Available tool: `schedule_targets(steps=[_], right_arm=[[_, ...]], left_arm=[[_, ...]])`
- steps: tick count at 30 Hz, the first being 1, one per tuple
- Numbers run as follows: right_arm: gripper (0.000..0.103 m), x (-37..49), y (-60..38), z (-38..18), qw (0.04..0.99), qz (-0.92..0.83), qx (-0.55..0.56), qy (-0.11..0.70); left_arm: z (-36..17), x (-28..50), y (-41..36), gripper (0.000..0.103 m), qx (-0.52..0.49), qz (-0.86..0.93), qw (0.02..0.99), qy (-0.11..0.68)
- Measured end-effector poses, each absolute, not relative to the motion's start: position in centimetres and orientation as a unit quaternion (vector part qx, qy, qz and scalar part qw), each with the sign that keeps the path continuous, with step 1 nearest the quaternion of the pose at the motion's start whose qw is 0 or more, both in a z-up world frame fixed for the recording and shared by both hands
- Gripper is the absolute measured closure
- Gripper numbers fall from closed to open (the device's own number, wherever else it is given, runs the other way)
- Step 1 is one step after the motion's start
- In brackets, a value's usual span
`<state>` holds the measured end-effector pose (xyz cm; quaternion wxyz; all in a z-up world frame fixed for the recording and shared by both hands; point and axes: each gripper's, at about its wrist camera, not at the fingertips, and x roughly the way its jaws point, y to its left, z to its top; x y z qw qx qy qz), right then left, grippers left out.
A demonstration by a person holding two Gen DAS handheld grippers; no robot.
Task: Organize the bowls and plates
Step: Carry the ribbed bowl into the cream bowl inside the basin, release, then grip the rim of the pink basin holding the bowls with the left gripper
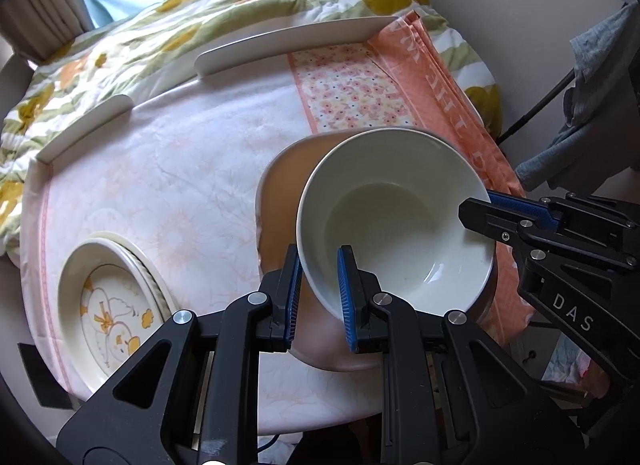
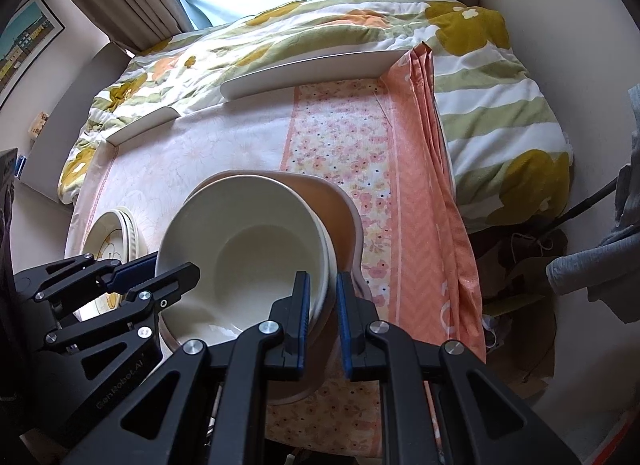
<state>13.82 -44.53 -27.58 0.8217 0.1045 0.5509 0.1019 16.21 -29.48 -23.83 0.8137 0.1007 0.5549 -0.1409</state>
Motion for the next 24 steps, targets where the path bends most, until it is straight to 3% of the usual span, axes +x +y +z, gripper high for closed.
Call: schedule_targets(steps=[6, 7, 9, 10, 11, 12, 13, 14, 19, 24], right_arm=[[0.091, 13.3, -45.7, -24.8, 0.835, 0.121, 0.125, 0.522], [0.085, 13.0, -45.9, -24.0, 0.84, 0.122, 0.125, 0.513], [0.057, 12.5, -46.4, -22.4, 0.851, 0.121, 0.12, 0.497], [0.029, 12.2, -46.7, -21.5, 0.856, 0.121, 0.118, 0.488], [0.009, 11.8, -46.9, -20.8, 0.862, 0.121, 0.117, 0.478], [0.007, 11.3, -47.2, -20.0, 0.869, 0.122, 0.116, 0.466], [0.007, 10.8, -47.4, -19.3, 0.875, 0.12, 0.112, 0.455], [0.007, 10.4, -47.5, -18.7, 0.881, 0.118, 0.105, 0.446], [0.002, 8.3, -48.1, -17.2, 0.896, 0.105, 0.08, 0.424], [0.002, 7.3, -48.6, -19.5, 0.861, 0.062, 0.075, 0.499]], left_arm=[[-20.6, 16.5, -27.9, 0.087, 0.079, -0.135, 0.835, 0.528], [-19.9, 16.6, -27.5, 0.087, 0.076, -0.136, 0.838, 0.523], [-18.5, 16.5, -26.6, 0.086, 0.069, -0.14, 0.845, 0.511], [-17.8, 16.4, -26.2, 0.082, 0.069, -0.14, 0.849, 0.504], [-17.3, 16.3, -25.7, 0.076, 0.07, -0.141, 0.852, 0.499], [-16.7, 16.1, -25.3, 0.048, 0.069, -0.143, 0.855, 0.493], [-16.1, 15.9, -24.8, 0.01, 0.066, -0.143, 0.862, 0.482], [-15.3, 15.5, -24.2, 0.0, 0.062, -0.141, 0.873, 0.463], [-13.8, 14.4, -22.6, 0.0, 0.087, -0.148, 0.882, 0.438], [-16.2, 13.8, -21.6, 0.0, 0.093, -0.195, 0.852, 0.478]])
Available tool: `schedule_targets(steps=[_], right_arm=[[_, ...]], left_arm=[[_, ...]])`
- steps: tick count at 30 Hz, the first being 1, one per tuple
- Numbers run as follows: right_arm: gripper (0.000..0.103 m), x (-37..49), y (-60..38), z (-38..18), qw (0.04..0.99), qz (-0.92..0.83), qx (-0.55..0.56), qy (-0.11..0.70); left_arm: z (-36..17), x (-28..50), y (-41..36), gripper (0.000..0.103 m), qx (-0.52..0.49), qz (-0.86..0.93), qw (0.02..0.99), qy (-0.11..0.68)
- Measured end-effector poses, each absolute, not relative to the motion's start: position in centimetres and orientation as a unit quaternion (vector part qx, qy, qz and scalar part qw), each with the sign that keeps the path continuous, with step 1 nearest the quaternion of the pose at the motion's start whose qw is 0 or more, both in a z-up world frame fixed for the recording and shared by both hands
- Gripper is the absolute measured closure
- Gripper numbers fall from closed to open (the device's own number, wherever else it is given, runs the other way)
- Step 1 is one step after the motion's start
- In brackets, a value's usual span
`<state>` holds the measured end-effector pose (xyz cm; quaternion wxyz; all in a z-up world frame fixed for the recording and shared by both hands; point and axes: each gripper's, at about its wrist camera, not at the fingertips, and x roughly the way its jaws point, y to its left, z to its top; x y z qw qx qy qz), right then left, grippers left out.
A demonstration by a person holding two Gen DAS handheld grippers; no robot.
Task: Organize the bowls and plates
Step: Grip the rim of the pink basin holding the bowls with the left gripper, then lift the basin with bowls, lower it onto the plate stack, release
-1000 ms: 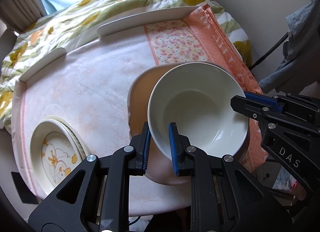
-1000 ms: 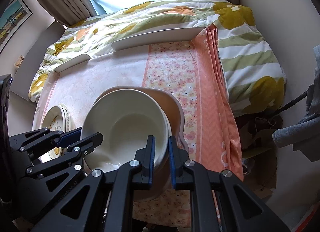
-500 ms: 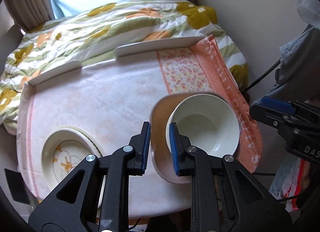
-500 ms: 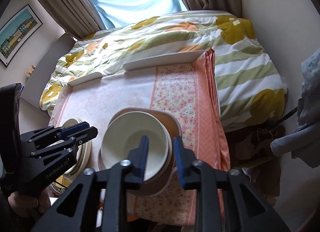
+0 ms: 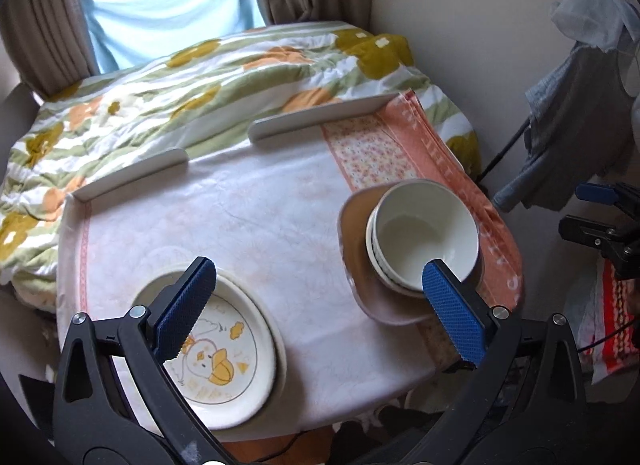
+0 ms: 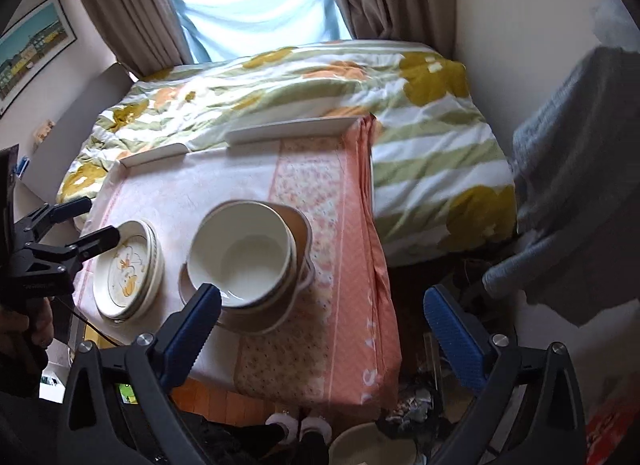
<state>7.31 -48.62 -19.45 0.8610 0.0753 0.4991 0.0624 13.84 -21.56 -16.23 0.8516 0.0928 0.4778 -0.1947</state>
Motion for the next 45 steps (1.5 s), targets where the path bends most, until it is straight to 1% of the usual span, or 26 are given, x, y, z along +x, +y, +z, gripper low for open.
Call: schedule_targets(steps=[6, 7, 8, 10, 12, 14, 15, 17, 20, 21, 23, 24, 25, 26, 27, 28, 29, 30, 32, 35, 37, 39, 40, 45], right_arm=[[0.003, 9.2, -47.8, -24.9, 0.81, 0.047, 0.084, 0.578], [0.006, 9.6, -47.4, -25.7, 0.802, 0.042, 0.076, 0.591], [0.013, 9.9, -47.0, -26.5, 0.794, 0.044, 0.07, 0.602], [0.021, 10.6, -46.3, -27.6, 0.779, 0.047, 0.061, 0.622], [0.027, 11.2, -45.8, -28.4, 0.77, 0.053, 0.056, 0.633], [0.035, 11.7, -45.3, -29.1, 0.762, 0.059, 0.049, 0.643], [0.037, 12.1, -45.1, -29.5, 0.759, 0.062, 0.045, 0.647], [0.044, 12.5, -44.8, -30.3, 0.753, 0.066, 0.039, 0.654], [0.049, 13.2, -44.5, -31.3, 0.746, 0.068, 0.03, 0.662], [0.051, 13.3, -44.5, -31.5, 0.747, 0.071, 0.026, 0.661], [0.061, 13.6, -44.1, -31.8, 0.751, 0.084, 0.02, 0.655], [0.064, 13.8, -43.9, -31.9, 0.753, 0.089, 0.015, 0.652], [0.069, 13.9, -43.7, -32.0, 0.755, 0.096, 0.01, 0.648], [0.071, 14.0, -43.5, -32.1, 0.757, 0.1, 0.003, 0.645], [0.072, 14.1, -43.4, -32.3, 0.76, 0.103, -0.002, 0.642], [0.076, 14.2, -43.3, -32.4, 0.762, 0.108, -0.002, 0.638], [0.079, 14.3, -43.3, -32.6, 0.763, 0.112, 0.002, 0.637], [0.08, 14.4, -43.4, -32.8, 0.764, 0.116, 0.009, 0.635], [0.085, 14.3, -43.6, -33.0, 0.77, 0.124, 0.018, 0.626], [0.086, 14.2, -43.8, -33.1, 0.783, 0.129, 0.019, 0.609], [0.088, 14.0, -43.9, -33.1, 0.79, 0.134, 0.018, 0.598], [0.091, 14.1, -44.0, -33.1, 0.795, 0.141, 0.02, 0.59], [0.093, 14.0, -43.7, -33.0, 0.797, 0.143, 0.018, 0.586], [0.093, 14.2, -43.4, -32.8, 0.802, 0.149, 0.007, 0.579]], left_arm=[[-20.9, 15.4, -22.6, 0.001, 0.112, -0.21, 0.803, 0.546], [-21.6, 15.9, -22.7, 0.001, 0.113, -0.213, 0.796, 0.555], [-22.3, 16.2, -22.9, 0.002, 0.117, -0.214, 0.789, 0.564], [-23.5, 16.8, -23.2, 0.005, 0.127, -0.214, 0.777, 0.578], [-24.5, 17.2, -23.5, 0.007, 0.136, -0.217, 0.766, 0.59], [-25.6, 17.6, -23.8, 0.01, 0.143, -0.22, 0.755, 0.601], [-26.0, 17.8, -24.0, 0.012, 0.147, -0.222, 0.75, 0.605], [-26.9, 18.2, -24.4, 0.016, 0.154, -0.224, 0.743, 0.612], [-28.0, 18.8, -25.0, 0.021, 0.161, -0.225, 0.734, 0.62], [-28.4, 18.9, -25.3, 0.025, 0.16, -0.226, 0.732, 0.622], [-29.0, 19.2, -25.8, 0.031, 0.158, -0.231, 0.729, 0.624], [-29.2, 19.3, -26.0, 0.036, 0.156, -0.234, 0.729, 0.625], [-29.5, 19.3, -26.2, 0.045, 0.158, -0.234, 0.728, 0.624], [-29.8, 19.4, -26.5, 0.05, 0.157, -0.236, 0.728, 0.624], [-30.0, 19.5, -26.6, 0.057, 0.154, -0.239, 0.728, 0.624], [-30.2, 19.5, -26.8, 0.062, 0.151, -0.241, 0.727, 0.625], [-30.4, 19.6, -26.9, 0.064, 0.149, -0.244, 0.726, 0.626], [-30.6, 19.6, -27.0, 0.069, 0.147, -0.246, 0.725, 0.626], [-30.8, 19.6, -27.3, 0.073, 0.147, -0.248, 0.725, 0.625], [-31.1, 19.6, -27.6, 0.078, 0.138, -0.248, 0.727, 0.625], [-31.0, 19.5, -27.7, 0.087, 0.13, -0.251, 0.73, 0.623], [-30.9, 19.4, -28.0, 0.092, 0.131, -0.254, 0.733, 0.617], [-30.8, 19.3, -28.1, 0.094, 0.135, -0.253, 0.736, 0.613], [-29.8, 18.3, -28.4, 0.094, 0.144, -0.245, 0.753, 0.594]])
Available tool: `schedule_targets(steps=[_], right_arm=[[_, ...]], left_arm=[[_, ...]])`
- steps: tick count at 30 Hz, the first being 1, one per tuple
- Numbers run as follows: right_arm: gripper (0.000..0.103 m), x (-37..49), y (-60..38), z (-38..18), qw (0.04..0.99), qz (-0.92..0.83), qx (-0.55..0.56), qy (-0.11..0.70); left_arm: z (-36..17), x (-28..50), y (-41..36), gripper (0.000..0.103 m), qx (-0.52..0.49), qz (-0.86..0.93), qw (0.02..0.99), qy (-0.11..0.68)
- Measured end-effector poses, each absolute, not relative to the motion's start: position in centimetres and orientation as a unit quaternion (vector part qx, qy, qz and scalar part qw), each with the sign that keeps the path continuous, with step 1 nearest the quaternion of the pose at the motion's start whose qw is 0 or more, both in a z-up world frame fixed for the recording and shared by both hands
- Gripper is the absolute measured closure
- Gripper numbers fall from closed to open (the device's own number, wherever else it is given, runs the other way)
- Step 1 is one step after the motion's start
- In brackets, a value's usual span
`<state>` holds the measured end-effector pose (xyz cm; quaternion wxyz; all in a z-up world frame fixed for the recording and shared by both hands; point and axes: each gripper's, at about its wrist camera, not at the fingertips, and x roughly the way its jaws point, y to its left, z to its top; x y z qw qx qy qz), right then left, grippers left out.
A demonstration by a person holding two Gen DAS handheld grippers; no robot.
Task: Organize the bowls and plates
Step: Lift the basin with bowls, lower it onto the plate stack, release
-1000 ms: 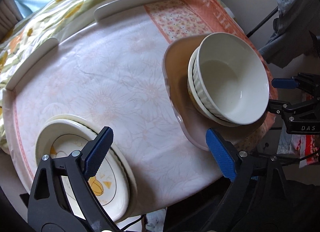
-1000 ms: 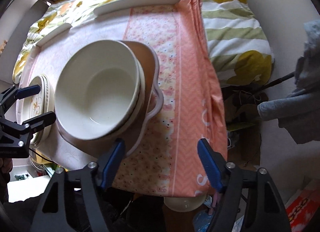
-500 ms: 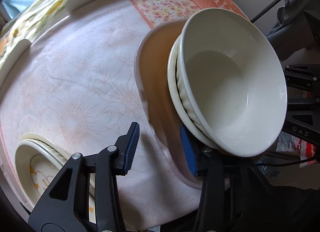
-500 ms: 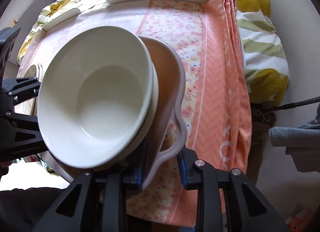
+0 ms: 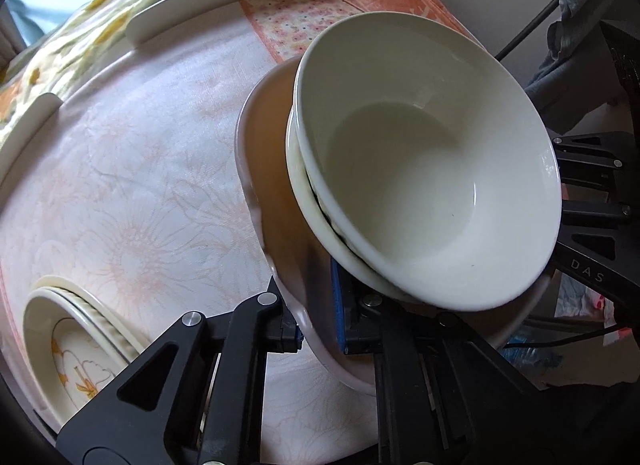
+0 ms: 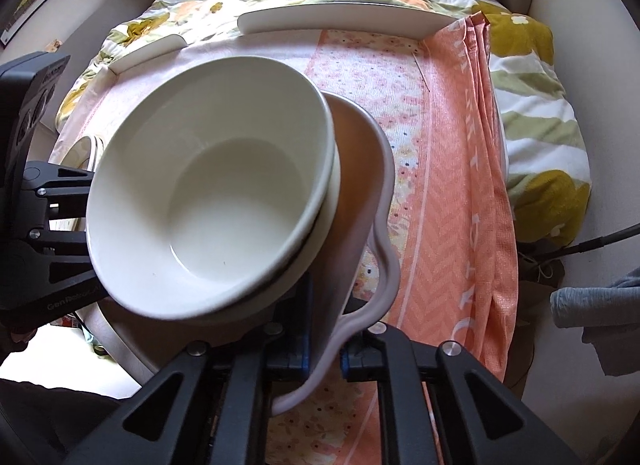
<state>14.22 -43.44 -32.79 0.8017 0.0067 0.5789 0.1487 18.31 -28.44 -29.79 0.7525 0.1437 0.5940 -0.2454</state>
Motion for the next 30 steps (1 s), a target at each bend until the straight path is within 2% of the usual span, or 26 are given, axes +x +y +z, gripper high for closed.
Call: schedule_targets(steps=[6, 14, 22, 30], right_arm=[[0.093, 14.8, -43.7, -31.8, 0.811, 0.157, 0.0, 0.563], [0.093, 16.1, -41.9, -27.4, 0.822, 0.195, -0.034, 0.534], [0.093, 16.3, -36.1, -23.5, 0.823, 0.245, -0.06, 0.509], [0.093, 14.9, -27.2, -22.8, 0.816, 0.261, -0.067, 0.511]], left_arm=[[-28.3, 18.7, -28.0, 0.094, 0.136, -0.227, 0.77, 0.581], [-23.5, 18.4, -25.3, 0.094, 0.108, -0.18, 0.804, 0.557], [-19.7, 16.8, -18.1, 0.094, 0.075, -0.129, 0.825, 0.546], [-19.6, 15.3, -9.4, 0.094, 0.064, -0.114, 0.82, 0.557]])
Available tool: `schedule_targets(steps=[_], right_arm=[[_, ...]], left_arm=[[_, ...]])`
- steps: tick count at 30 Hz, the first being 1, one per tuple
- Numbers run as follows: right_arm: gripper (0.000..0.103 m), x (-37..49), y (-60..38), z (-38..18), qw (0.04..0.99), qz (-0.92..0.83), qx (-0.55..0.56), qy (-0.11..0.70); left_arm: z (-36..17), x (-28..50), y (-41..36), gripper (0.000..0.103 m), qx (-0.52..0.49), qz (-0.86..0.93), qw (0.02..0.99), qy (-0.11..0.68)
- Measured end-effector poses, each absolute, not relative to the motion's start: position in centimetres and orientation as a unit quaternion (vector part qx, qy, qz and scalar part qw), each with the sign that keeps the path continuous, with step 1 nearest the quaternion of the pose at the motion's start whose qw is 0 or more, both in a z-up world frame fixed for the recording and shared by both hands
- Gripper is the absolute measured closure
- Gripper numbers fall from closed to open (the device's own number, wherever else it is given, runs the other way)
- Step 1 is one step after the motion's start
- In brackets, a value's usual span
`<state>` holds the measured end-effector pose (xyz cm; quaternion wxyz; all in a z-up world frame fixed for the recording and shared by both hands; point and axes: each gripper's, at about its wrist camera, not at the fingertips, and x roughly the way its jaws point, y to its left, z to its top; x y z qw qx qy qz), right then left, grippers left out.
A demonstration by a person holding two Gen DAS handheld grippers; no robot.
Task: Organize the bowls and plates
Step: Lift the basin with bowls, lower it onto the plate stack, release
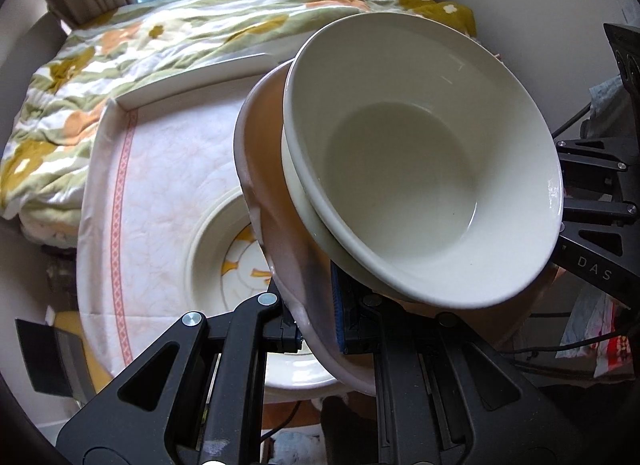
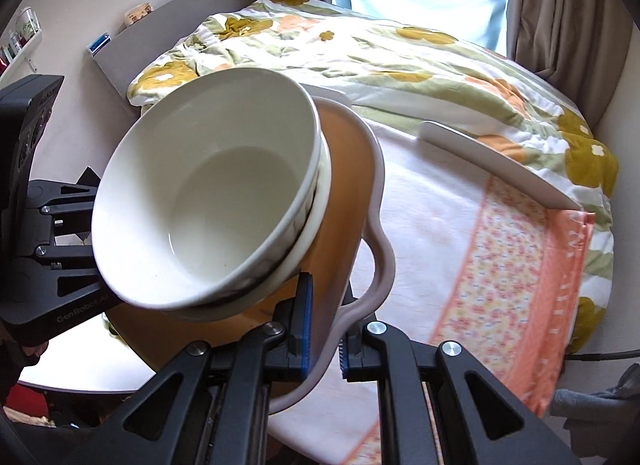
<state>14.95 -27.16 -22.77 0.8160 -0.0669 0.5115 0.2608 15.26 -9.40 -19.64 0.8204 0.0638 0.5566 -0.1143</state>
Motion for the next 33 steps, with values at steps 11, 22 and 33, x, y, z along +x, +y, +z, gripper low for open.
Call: schedule_targets(steps=[11, 22, 33], right_arm=[[0.093, 13.0, -18.6, -25.9, 0.808, 0.227, -0.035, 0.542], [0.093, 12.4, -17.7, -28.1, 0.82, 0.177, -0.018, 0.543], [0.093, 11.7, -18.3, -28.8, 0.83, 0.152, 0.007, 0.536]], left_arm=[[-23.5, 14.3, -2.0, 0.094, 0.085, -0.14, 0.799, 0.579], [-26.6, 14.7, -1.4, 0.094, 0.088, -0.172, 0.791, 0.581], [-27.3, 14.7, -1.8, 0.094, 0.095, -0.177, 0.799, 0.568]])
